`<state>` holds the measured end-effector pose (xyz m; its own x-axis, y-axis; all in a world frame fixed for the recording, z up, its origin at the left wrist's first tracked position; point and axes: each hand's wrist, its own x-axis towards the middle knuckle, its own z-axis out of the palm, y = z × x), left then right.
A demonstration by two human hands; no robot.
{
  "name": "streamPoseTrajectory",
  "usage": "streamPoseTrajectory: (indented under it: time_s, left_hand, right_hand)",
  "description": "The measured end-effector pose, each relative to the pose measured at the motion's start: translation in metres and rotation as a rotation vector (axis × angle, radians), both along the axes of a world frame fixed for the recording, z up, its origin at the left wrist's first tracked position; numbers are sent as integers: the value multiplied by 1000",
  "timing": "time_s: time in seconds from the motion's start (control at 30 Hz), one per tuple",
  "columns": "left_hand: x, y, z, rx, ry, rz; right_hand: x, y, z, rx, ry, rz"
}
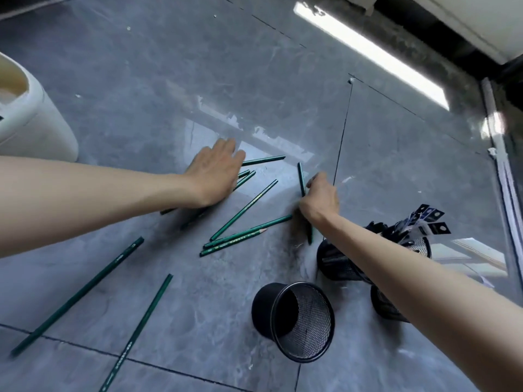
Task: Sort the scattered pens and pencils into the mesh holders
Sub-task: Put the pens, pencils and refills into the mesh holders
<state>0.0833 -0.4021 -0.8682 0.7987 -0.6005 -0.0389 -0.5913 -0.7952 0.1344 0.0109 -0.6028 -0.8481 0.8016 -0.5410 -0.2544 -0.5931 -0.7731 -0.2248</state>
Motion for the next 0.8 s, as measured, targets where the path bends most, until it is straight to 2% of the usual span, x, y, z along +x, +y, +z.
streamPoseTrajectory:
  time_s: [0.1,0.23,0.3,0.33,0.4,0.47,0.53,0.63,0.7,0.73,0.8]
  left_hand:
    - [20,-2,1,-29,180,126]
    - [25,-1,5,24,235,70]
    - [25,-1,8,8,289,99]
    - [23,-2,11,-53,340,140]
    - [14,-7,21,-310,497,255]
    - [-4,-15,36,-613,703,318]
    - [-26,-23,50,-769,902,221]
    - [-46,-28,61,-804,1045,43]
    - [-45,-25,58,-771,1037,33]
    - [-44,-21,55,-690,952,21]
    - [-43,-10,43,-378,677,-70]
  right_hand:
    - [-7,5,-4,150,5,-86]
    - [-5,13,-6,238,-70,-264]
    - [4,12,0,456,-89,-430]
    - [8,14,6,635,-105,-514]
    - [10,23,22,976,-170,-600]
    - [10,34,34,1169,-208,-557]
    - [11,42,38,1220,-187,-476]
    - [10,49,43,1160,-105,-470]
    - [6,46,44,1092,-87,-553]
    - [3,42,45,1092,-91,-603]
    - [-5,33,48,1140,-72,-688]
